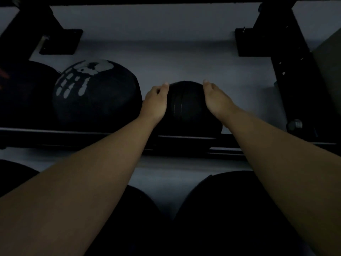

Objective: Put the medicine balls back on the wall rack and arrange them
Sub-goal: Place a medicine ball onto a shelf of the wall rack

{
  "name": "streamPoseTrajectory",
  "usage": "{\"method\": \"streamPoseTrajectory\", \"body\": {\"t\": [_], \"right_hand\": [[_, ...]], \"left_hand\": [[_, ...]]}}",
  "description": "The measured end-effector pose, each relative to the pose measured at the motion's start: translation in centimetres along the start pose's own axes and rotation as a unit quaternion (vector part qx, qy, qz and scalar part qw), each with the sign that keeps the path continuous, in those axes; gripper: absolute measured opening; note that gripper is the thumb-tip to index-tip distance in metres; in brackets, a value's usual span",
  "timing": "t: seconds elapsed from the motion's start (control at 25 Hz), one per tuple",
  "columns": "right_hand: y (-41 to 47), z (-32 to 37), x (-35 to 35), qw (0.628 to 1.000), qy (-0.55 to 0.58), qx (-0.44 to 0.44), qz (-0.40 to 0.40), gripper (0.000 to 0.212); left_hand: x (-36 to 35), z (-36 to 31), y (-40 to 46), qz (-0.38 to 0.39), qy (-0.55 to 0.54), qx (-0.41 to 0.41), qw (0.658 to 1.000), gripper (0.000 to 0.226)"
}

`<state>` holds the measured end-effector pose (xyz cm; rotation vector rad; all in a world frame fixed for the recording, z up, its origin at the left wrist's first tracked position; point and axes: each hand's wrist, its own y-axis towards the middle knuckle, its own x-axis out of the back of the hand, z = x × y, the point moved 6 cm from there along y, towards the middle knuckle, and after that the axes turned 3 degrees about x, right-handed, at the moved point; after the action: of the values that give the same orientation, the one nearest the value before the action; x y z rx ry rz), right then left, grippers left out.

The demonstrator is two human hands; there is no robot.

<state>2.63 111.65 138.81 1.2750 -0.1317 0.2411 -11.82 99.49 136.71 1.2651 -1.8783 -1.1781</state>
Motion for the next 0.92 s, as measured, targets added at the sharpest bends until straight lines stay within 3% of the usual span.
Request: {"method": "streamPoseTrajectory", "body": {"t": [0.24,0.4,0.6,0.76,0.92], "right_hand": [[-0.2,-0.1,0.0,1.0,0.014,0.002,0.002,0.064],[-0.2,0.4,0.1,1.0,-0.014,0.009,-0.017,0.046],[-2.2,0.4,0.3,0.999,-0.013,-0.008,0.036,0.055],[-3.3,1.3,1.5,0.994,-0.034,-0.02,0.101,0.061],[-4.0,1.0,2.3,0.995,-0.032,0.018,0.096,0.06]], "left_hand": [[-0.1,0.2,0.0,-0.007,-0.01,-0.002,1.0,0.056],[0.2,-0.9,-0.4,-0.017,0.043,0.005,0.999,0.054],[0.5,-3.2,-2.2,0.001,0.151,0.004,0.989,0.04],[0.8,-4.0,-4.0,0.024,0.162,0.017,0.986,0.042],[1.1,-4.1,-5.9,0.044,0.181,-0.016,0.982,0.049]]}}
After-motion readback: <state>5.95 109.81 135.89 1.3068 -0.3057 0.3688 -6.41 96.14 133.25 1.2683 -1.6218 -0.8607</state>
